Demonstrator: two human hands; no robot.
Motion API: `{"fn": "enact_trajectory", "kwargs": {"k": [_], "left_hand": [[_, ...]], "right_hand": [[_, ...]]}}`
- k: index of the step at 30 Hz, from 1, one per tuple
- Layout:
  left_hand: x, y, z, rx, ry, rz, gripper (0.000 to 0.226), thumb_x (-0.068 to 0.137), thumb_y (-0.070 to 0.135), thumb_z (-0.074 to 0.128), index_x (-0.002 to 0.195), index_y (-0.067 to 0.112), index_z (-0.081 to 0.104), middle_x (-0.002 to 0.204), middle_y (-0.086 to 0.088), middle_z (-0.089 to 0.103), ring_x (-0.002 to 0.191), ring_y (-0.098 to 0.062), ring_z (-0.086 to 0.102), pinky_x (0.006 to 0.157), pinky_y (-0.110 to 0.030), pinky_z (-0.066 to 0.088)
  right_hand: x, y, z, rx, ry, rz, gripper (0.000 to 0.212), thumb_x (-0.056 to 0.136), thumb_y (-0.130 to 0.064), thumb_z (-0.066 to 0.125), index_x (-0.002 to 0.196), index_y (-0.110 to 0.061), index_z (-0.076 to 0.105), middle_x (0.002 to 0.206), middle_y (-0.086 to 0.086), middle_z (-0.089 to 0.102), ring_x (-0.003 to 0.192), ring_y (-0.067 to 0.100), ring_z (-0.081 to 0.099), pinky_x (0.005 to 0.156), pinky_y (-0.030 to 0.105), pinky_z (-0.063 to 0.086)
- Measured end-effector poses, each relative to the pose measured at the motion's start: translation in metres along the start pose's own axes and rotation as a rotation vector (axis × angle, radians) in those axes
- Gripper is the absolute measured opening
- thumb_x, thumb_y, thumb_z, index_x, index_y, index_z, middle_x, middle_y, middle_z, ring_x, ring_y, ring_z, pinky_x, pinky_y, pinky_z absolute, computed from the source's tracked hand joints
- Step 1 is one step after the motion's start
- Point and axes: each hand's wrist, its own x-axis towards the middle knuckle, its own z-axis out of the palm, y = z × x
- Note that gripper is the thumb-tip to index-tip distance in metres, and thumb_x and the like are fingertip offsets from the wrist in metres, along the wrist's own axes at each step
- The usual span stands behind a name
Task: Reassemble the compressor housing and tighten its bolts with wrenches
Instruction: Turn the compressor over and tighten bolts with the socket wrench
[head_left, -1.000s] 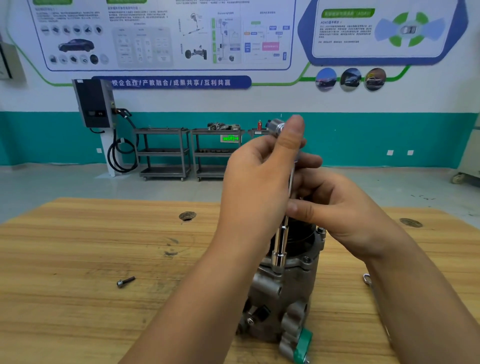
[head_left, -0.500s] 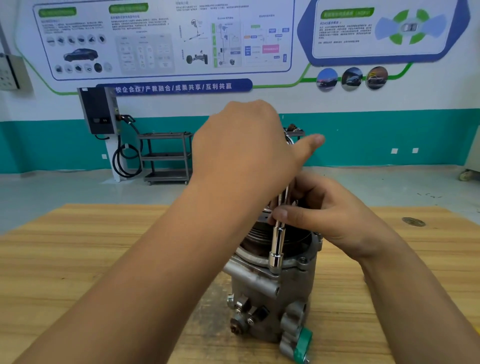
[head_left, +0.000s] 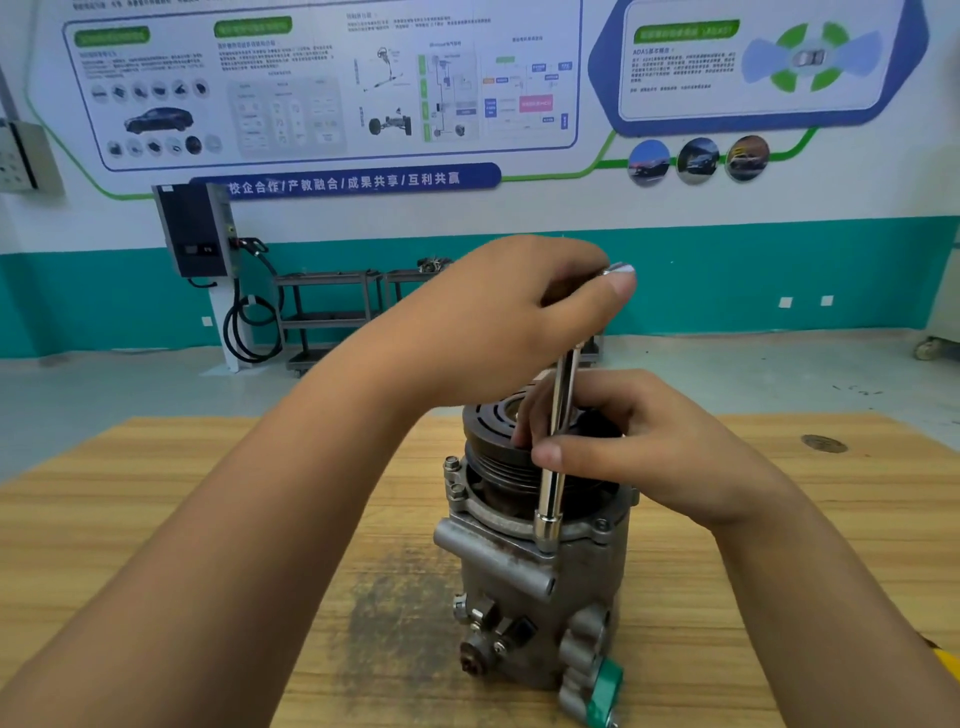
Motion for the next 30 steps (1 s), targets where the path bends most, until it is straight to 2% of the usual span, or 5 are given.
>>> {"fn": "enact_trajectory", "kwargs": {"k": [5,16,23,26,30], "left_hand": [[-0.005,-0.010,-0.002,-0.379,-0.143,0.075,0.035,0.096,0.029,0.037,0.098,0.003,0.060,0.074,-0.004,0.059,0.076,-0.024,0.057,0.075,-0.031,0.047],[0.008,-0.026,0.006,-0.721,-0.433,0.164,0.030,0.096,0.022,0.027,0.093,0.010,0.054,0.063,0.004,0.054,0.058,-0.040,0.044,0.064,-0.050,0.042],[-0.038,-0.050,0.016,-0.817,0.071,-0.051,0.033,0.092,0.048,0.044,0.112,0.029,0.063,0.092,0.007,0.065,0.088,-0.016,0.062,0.081,-0.033,0.053],[-0.084,-0.088,0.014,-0.368,0.292,-0.449,0.014,0.090,0.032,0.056,0.093,0.042,0.066,0.085,0.008,0.067,0.078,-0.010,0.063,0.067,-0.027,0.049],[-0.145,-0.142,0.024,0.259,-0.072,-0.961,0.014,0.088,0.027,0.064,0.102,0.029,0.066,0.098,0.003,0.066,0.081,-0.016,0.061,0.070,-0.029,0.047]], "right_hand": [[0.000,0.000,0.000,0.001,-0.004,0.005,0.010,0.076,-0.025,0.069,0.081,-0.034,0.070,0.086,-0.016,0.069,0.091,0.002,0.063,0.083,0.017,0.046],[-0.001,0.003,-0.003,0.022,-0.004,0.014,0.006,0.074,-0.023,0.069,0.078,-0.028,0.070,0.087,-0.002,0.067,0.093,0.014,0.062,0.088,0.032,0.047],[-0.001,0.002,-0.003,0.076,-0.021,-0.010,0.011,0.075,-0.019,0.068,0.081,-0.027,0.071,0.081,-0.004,0.071,0.084,0.009,0.066,0.077,0.020,0.049],[-0.001,0.003,-0.002,0.108,-0.011,-0.014,0.013,0.077,-0.015,0.064,0.079,-0.026,0.070,0.079,-0.002,0.071,0.082,0.009,0.067,0.074,0.016,0.048],[0.000,0.004,-0.002,0.116,-0.007,-0.016,0.013,0.078,-0.015,0.063,0.078,-0.026,0.070,0.078,-0.001,0.071,0.081,0.009,0.067,0.074,0.016,0.048]]}}
